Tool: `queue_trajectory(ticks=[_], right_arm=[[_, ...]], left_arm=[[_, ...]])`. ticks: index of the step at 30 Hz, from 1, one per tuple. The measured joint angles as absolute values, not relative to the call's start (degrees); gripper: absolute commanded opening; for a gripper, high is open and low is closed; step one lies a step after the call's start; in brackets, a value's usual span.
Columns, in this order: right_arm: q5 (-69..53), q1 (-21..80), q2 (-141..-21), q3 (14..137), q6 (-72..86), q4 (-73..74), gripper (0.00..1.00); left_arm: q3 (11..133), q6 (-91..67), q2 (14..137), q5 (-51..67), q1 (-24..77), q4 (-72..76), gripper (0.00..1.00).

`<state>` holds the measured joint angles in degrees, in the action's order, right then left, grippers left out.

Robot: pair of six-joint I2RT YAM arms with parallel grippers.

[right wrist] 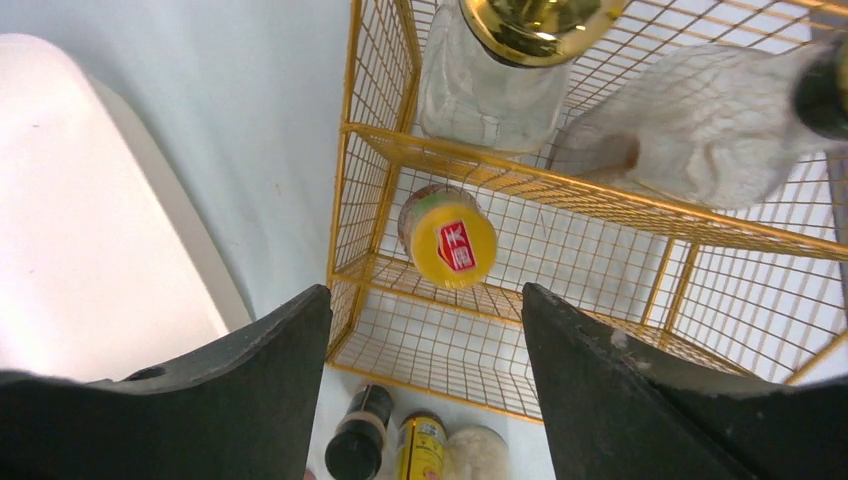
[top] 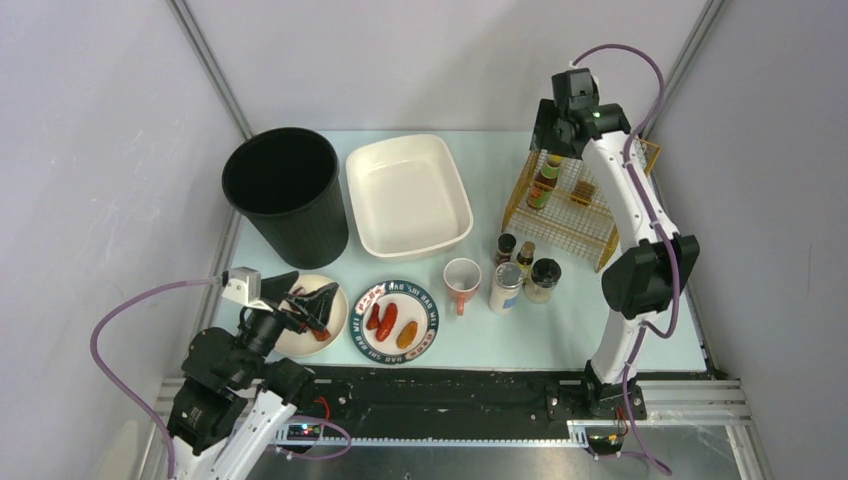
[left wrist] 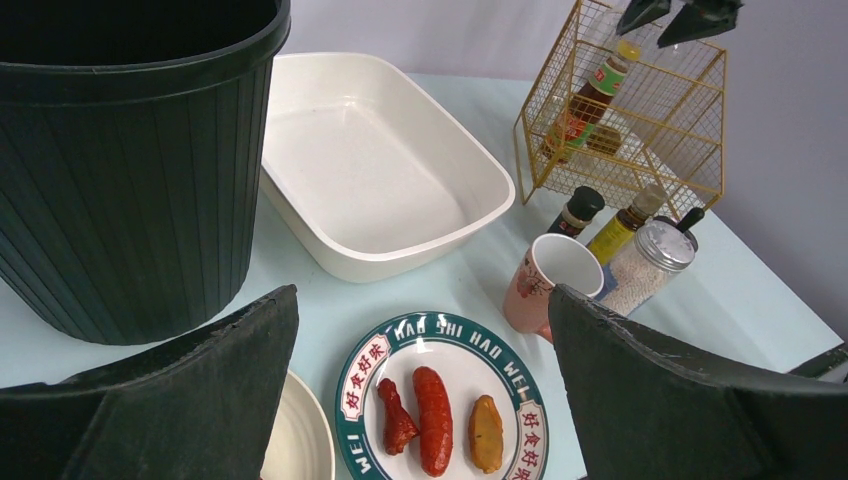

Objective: Clear the kitchen counter

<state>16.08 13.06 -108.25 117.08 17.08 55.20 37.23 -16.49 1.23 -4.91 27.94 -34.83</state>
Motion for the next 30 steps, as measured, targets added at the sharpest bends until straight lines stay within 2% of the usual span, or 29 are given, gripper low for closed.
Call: queue_trajectory(ticks=[11, 14, 23, 30], right_arm=[[14.94, 15.42, -91.61, 107.79, 15.49, 54.24, 0.83], [13.93, 17.5, -86.08, 102.45, 15.33, 53.08, 0.9], [8.34, 26.39, -70.72, 84.23, 17.96, 50.26, 0.91], [10.31, 36.91, -67.09, 77.6, 21.37, 50.7, 0.91]], left_arm=[[37.23, -16.49, 1.23, -4.91, 27.94, -34.83, 0.98], [37.23, -16.49, 1.23, -4.84, 27.94, -34.81, 0.98], [37.23, -16.49, 1.23, -4.8, 27.94, -34.83, 0.98], [37.23, -16.49, 1.23, -4.78, 27.94, -34.83, 0.98]])
